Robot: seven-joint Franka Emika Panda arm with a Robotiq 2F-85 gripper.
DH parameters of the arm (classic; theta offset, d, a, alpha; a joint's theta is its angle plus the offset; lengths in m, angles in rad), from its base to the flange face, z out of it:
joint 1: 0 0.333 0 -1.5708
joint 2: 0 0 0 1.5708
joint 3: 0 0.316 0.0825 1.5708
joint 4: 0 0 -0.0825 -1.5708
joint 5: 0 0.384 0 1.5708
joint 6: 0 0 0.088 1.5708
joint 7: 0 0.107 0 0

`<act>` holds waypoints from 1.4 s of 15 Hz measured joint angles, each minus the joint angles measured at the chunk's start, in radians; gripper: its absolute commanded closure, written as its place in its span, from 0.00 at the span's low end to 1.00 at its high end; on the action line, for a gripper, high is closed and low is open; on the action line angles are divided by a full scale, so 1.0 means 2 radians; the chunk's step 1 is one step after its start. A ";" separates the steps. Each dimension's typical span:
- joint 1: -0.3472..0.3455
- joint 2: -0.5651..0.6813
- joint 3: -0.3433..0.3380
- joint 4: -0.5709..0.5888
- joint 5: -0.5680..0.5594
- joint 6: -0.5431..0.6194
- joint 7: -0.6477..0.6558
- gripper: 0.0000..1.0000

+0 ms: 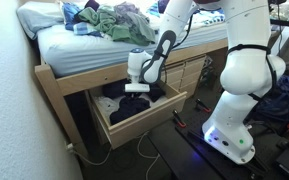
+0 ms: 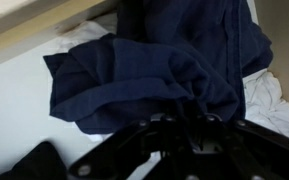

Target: Put the black shirt in the open drawer

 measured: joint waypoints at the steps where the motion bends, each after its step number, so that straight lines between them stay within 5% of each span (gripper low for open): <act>1: -0.002 0.003 0.002 0.003 0.003 0.000 0.000 0.40; 3: 0.002 0.004 0.002 0.004 0.038 0.000 -0.018 0.27; 6: 0.032 -0.004 -0.004 0.004 0.176 -0.003 -0.117 0.03; 11: 0.091 -0.046 -0.019 0.001 0.333 -0.026 -0.215 0.00; 21: 0.207 -0.137 -0.109 -0.016 0.352 -0.111 -0.221 0.00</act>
